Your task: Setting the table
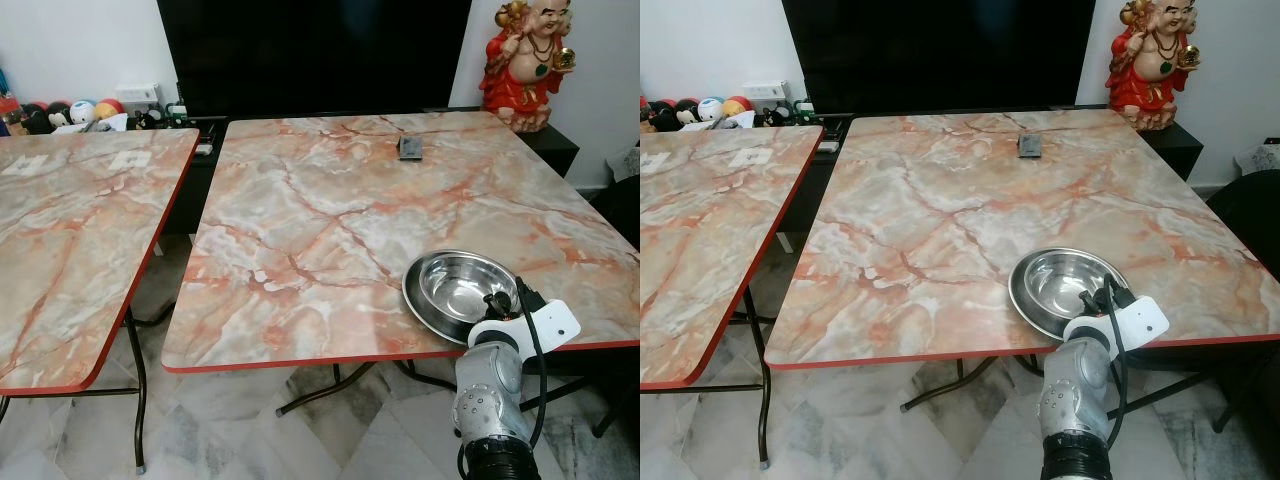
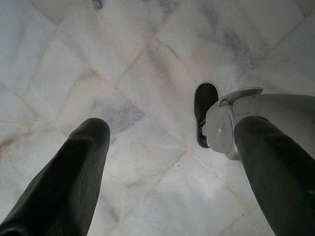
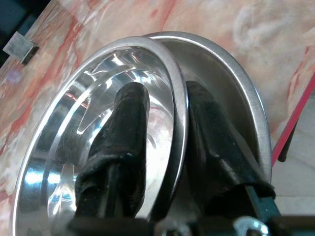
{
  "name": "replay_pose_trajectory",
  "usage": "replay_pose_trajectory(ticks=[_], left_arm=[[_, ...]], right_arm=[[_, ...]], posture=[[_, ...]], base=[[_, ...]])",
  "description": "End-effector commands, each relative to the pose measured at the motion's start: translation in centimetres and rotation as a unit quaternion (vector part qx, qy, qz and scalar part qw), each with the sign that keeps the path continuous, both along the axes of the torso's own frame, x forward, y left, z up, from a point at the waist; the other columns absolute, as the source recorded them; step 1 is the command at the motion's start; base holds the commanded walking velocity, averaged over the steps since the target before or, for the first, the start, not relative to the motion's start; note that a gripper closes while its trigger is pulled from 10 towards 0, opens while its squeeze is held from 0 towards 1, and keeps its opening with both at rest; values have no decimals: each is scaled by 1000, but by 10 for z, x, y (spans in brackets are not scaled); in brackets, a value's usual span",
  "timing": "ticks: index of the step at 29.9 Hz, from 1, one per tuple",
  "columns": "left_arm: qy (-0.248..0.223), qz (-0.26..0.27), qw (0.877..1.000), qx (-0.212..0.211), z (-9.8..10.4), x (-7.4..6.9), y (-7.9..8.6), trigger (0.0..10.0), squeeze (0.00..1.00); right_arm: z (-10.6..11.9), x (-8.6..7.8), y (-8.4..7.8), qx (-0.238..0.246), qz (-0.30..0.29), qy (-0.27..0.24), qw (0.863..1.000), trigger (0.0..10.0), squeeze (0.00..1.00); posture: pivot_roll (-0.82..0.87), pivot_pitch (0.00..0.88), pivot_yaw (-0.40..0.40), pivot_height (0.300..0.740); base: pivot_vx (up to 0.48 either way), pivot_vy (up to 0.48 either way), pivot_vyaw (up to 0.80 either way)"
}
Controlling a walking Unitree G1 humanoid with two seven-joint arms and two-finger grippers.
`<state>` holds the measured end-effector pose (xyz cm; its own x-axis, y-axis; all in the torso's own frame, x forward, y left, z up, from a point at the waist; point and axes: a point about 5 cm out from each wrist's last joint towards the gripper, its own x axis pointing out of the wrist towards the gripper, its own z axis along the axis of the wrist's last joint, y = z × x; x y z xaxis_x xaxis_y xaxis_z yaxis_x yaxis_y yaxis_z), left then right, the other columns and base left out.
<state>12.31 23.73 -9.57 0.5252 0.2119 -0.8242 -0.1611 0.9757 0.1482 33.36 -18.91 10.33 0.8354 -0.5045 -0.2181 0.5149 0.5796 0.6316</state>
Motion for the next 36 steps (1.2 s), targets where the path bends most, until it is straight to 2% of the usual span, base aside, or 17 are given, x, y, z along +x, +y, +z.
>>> replay_pose_trajectory(ticks=[1,6,17,18,19,20,22,23,24,25,36], left_arm=[[15,5,1000,5,-1,-7,5,10000,0],[16,3,1000,5,-2,-7,4,10000,0],[17,4,1000,2,-2,-7,4,10000,0],[17,4,1000,2,-2,-7,4,10000,0],[17,4,1000,2,-2,-7,3,10000,0],[17,4,1000,2,-2,-7,3,10000,0],[17,4,1000,2,-2,-6,3,10000,0],[17,4,1000,1,-2,-7,3,10000,0],[16,4,1000,1,-2,-6,3,10000,0],[16,4,1000,1,-2,-6,3,10000,0],[16,4,1000,0,-2,-6,3,10000,0]], right_arm=[[1,1,2,-10,3,2,1000,10000,0],[3,2,2,-21,4,-3,1000,10000,0],[-1,-1,-3,-34,-7,22,999,10000,0],[-1,-1,-3,-34,-7,23,999,10000,122],[-1,-1,-2,-34,-8,23,999,10000,122],[-1,-1,-2,-34,-7,23,999,10000,878],[-1,-1,-3,-35,-8,24,999,10000,863],[-1,-1,-3,-35,-8,24,999,10000,792],[-1,-1,-3,-35,-9,24,999,10000,533],[-1,-1,-3,-35,-9,24,999,10000,0],[2,-6,-5,-52,-18,19,998,10000,0]], posture=[[46,58,31,740],[45,59,31,740],[43,58,28,740],[42,57,27,740],[42,57,27,740],[41,57,27,740],[41,57,26,740],[41,57,27,740],[41,56,26,740],[41,57,26,740],[34,58,24,740]], base=[[0,0,0],[0,0,0],[0,0,0],[0,0,0],[0,0,0],[0,0,0],[0,0,0],[0,0,0],[0,0,0],[0,0,0],[0,0,0]])
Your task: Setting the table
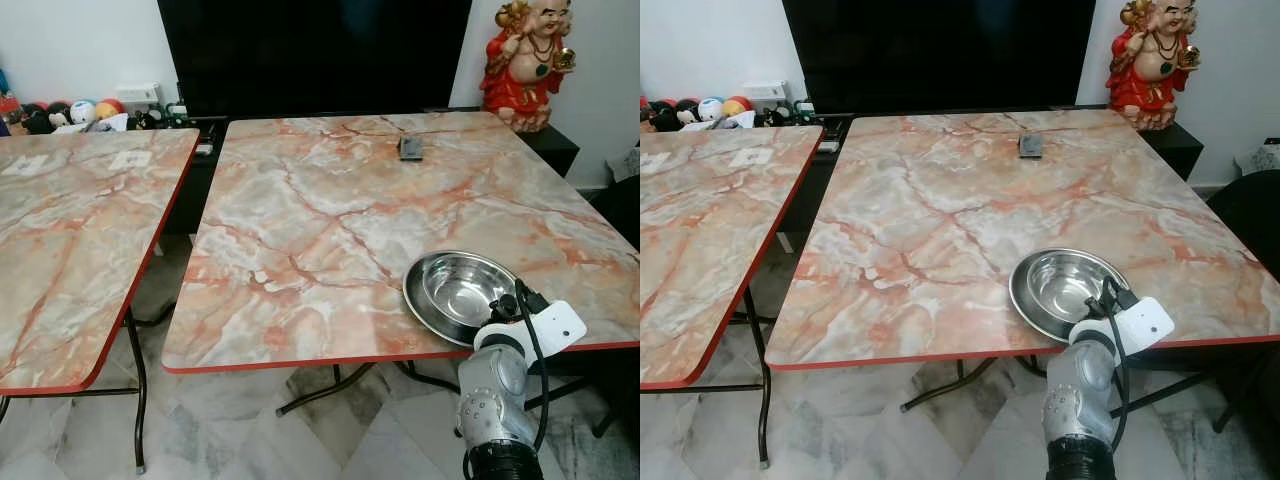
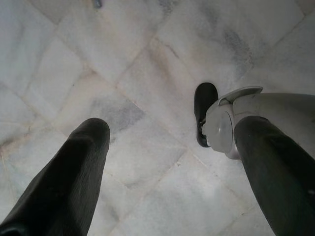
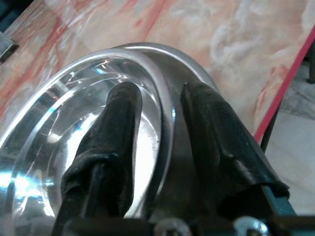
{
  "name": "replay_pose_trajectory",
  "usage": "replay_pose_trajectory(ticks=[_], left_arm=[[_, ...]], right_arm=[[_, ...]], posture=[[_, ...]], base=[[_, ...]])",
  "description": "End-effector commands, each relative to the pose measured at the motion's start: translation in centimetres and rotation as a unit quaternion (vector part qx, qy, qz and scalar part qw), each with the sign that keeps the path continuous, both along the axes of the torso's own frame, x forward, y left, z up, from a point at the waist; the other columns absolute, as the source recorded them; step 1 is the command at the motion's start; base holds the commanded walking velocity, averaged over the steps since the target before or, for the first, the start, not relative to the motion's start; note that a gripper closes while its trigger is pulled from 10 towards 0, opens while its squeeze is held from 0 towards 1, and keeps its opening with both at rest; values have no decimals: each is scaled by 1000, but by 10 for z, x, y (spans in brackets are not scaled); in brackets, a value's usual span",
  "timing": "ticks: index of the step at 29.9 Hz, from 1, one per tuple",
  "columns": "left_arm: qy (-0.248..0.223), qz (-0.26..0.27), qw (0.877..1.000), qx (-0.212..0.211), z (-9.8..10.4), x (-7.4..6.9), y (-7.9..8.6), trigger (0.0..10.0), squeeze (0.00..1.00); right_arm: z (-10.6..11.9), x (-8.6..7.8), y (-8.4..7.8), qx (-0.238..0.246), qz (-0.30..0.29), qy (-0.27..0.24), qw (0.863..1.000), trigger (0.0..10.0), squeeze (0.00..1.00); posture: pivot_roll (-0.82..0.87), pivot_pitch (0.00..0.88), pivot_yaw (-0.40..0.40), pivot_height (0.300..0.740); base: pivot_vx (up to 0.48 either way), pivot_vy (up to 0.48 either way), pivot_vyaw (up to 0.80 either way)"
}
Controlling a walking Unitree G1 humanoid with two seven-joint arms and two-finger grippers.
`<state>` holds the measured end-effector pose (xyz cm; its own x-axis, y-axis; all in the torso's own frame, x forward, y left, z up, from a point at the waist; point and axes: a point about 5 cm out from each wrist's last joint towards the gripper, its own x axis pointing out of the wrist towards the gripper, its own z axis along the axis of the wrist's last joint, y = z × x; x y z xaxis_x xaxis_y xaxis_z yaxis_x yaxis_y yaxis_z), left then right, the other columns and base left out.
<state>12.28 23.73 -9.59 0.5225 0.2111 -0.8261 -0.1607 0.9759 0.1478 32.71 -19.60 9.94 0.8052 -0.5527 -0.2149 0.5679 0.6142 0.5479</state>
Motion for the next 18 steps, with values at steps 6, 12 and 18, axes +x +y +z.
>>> replay_pose_trajectory(ticks=[6,12,18], left_arm=[[14,4,1000,-1,-2,-6,2,10000,0],[13,6,1000,-1,-2,-6,2,10000,0],[13,6,1000,1,-2,-5,1,10000,0]], right_arm=[[11,-4,-1,-34,-12,-13,999,10000,0],[31,-10,-9,-114,-21,-36,993,10000,0],[48,-3,2,-186,60,-66,978,10000,0]], posture=[[34,57,21,740],[28,54,19,740],[11,50,21,740]], base=[[0,0,0],[0,0,0],[0,0,0]])
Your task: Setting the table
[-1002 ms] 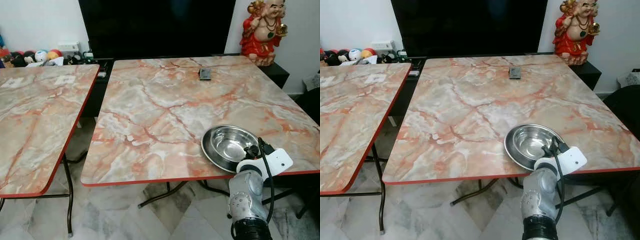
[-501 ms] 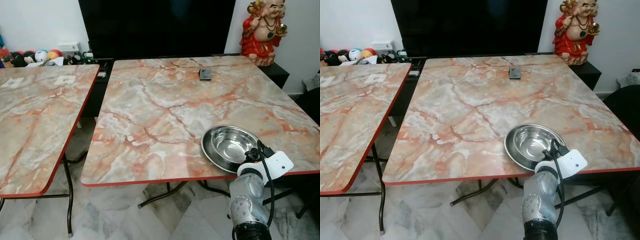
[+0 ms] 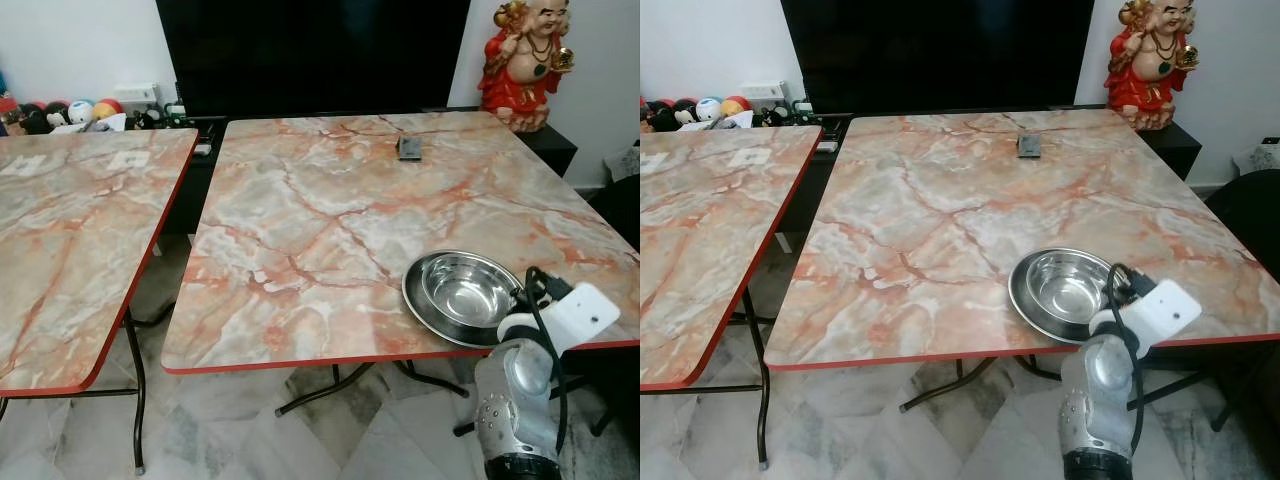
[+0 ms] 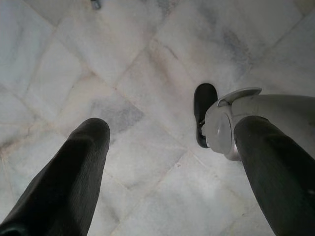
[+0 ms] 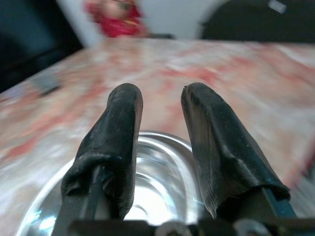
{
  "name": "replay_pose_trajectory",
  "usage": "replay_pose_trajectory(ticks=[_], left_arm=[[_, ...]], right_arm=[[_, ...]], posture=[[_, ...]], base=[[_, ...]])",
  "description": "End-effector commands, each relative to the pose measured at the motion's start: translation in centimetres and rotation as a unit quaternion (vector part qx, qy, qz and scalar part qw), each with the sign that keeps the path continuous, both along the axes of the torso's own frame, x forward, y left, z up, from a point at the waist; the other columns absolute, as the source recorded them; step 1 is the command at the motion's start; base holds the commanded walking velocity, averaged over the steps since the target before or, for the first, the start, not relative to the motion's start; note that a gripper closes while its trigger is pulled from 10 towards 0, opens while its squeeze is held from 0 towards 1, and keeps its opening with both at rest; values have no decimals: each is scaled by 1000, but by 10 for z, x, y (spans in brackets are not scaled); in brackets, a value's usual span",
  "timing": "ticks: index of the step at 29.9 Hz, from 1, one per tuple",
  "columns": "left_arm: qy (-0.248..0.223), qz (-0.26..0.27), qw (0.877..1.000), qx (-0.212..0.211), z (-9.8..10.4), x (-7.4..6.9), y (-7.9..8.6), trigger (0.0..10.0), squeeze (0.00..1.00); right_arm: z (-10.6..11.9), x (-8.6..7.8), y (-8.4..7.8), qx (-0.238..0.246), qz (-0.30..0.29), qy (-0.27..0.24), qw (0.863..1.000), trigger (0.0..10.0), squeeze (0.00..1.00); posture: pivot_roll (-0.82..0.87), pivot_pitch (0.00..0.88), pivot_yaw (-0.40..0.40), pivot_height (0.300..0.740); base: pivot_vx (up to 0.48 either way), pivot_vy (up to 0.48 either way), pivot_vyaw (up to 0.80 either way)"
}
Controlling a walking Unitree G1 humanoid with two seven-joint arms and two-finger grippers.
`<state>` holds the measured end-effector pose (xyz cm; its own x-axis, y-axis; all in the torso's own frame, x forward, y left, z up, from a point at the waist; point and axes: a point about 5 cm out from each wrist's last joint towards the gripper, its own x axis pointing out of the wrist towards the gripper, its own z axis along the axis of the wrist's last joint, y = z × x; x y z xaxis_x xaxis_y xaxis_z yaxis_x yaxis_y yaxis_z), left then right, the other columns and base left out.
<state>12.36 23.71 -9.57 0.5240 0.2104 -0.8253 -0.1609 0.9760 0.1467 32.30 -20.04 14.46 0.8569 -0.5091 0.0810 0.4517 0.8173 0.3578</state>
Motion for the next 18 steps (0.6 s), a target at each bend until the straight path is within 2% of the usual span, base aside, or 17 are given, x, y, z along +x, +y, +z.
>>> replay_pose_trajectory(ticks=[1,3,4,9,18], left_arm=[[13,7,1000,1,-2,-6,1,10000,0],[12,7,1000,3,-2,-5,1,10000,0],[11,7,1000,4,-2,-5,1,10000,0],[8,15,1000,6,-1,-6,3,10000,0],[9,15,1000,5,-1,-7,5,10000,0]], right_arm=[[3,1,8,-17,28,-1,999,10000,0],[2,2,15,-80,111,11,991,10000,0],[1,2,15,-89,123,14,988,10000,0],[-10,-1,21,-90,164,38,982,10000,0],[-18,-11,57,-46,203,23,978,10000,0]], posture=[[12,50,21,740],[9,48,13,740],[9,48,13,740],[17,46,5,740],[14,35,17,740]], base=[[0,0,0],[0,0,0],[0,0,0],[0,0,0],[0,0,0]])
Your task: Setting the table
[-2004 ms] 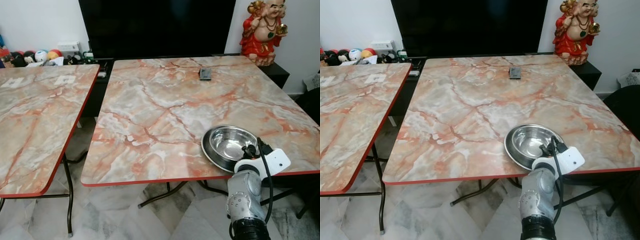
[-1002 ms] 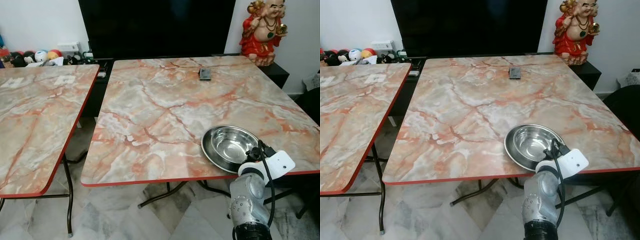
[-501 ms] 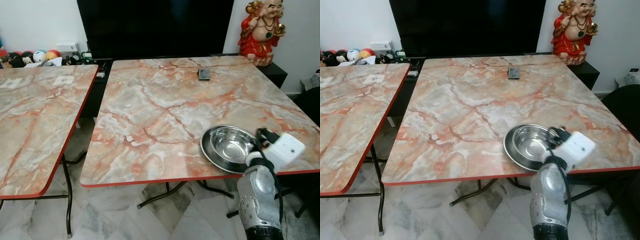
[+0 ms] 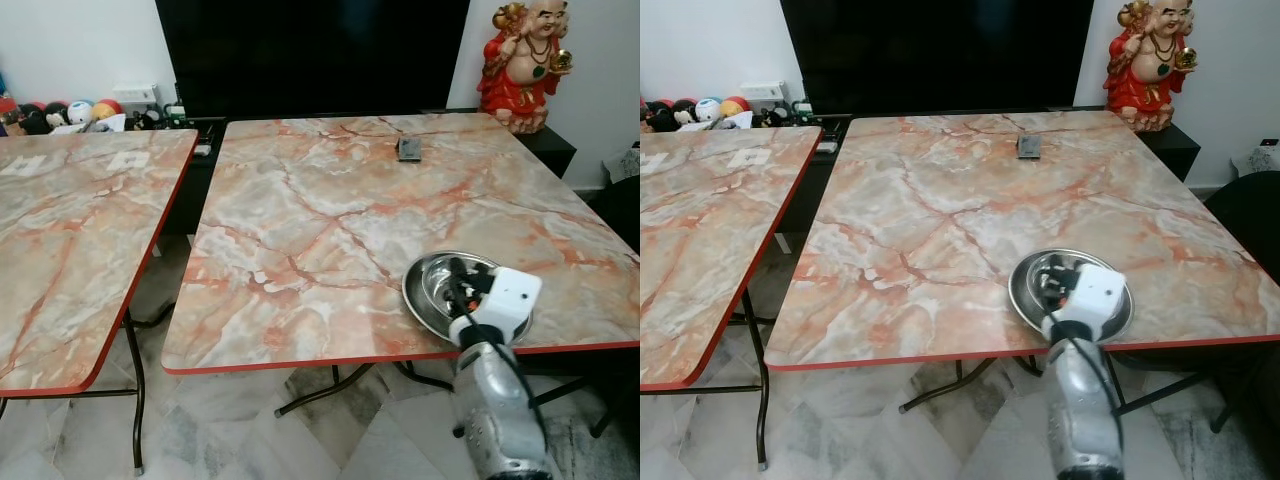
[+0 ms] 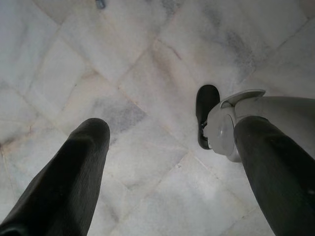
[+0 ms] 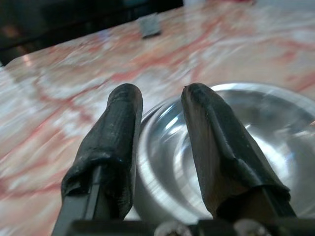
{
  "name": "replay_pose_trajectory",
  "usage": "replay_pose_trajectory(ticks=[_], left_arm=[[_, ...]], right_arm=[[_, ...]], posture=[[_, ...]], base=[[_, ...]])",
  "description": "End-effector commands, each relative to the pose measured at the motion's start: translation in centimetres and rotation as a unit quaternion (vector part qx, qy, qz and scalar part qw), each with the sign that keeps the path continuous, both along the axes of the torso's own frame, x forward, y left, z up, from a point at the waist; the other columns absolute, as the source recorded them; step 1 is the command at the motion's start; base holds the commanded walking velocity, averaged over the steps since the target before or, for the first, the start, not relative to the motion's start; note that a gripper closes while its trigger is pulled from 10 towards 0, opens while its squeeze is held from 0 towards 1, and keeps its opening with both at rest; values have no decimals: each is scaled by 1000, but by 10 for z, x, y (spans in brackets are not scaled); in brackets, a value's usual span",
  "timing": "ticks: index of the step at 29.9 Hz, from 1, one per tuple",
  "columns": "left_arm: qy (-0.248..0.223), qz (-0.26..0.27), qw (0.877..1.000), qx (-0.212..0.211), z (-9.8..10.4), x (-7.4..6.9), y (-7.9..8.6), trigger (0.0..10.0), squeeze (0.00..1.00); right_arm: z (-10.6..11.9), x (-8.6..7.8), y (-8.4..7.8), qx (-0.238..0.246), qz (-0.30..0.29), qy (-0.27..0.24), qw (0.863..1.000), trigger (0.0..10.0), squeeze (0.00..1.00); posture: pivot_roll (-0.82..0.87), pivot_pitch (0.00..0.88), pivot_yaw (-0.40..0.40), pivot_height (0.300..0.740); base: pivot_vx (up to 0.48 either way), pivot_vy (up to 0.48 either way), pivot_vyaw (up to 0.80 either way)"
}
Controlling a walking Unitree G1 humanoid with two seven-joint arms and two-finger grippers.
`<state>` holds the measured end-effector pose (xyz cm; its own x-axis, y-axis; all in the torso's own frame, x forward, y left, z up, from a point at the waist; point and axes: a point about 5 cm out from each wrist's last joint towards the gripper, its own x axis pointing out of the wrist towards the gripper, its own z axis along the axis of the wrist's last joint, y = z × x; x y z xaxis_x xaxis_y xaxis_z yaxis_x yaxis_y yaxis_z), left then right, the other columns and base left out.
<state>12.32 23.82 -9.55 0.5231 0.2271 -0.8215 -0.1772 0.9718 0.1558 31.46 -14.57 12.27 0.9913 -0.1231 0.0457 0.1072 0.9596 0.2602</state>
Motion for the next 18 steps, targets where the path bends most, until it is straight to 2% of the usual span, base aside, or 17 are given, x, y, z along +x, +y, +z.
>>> replay_pose_trajectory(ticks=[1,4,7,12,15,18], left_arm=[[10,6,1000,0,-1,-7,4,10000,0],[14,-1,1000,4,-1,-7,4,10000,0],[13,-1,1000,4,-2,-7,4,10000,0],[13,2,1000,1,-2,-8,3,10000,0],[15,5,1000,-1,-2,-9,3,10000,0],[18,4,1000,-1,-3,-9,3,10000,0]], right_arm=[[3,-4,4,-3,7,-10,1000,10000,0],[2,-8,14,-22,42,-14,999,10000,0],[5,-7,18,-48,66,-26,996,10000,0],[8,-2,16,-45,66,-27,996,10000,0],[9,1,17,-36,73,-27,996,10000,0],[9,3,19,-31,78,-26,996,10000,0]], posture=[[14,35,17,740],[14,27,16,740],[21,15,8,740],[23,6,5,740],[26,0,2,740],[29,0,0,740]], base=[[0,0,0],[0,0,0],[0,0,721],[0,0,793],[0,0,0],[0,437,0]])
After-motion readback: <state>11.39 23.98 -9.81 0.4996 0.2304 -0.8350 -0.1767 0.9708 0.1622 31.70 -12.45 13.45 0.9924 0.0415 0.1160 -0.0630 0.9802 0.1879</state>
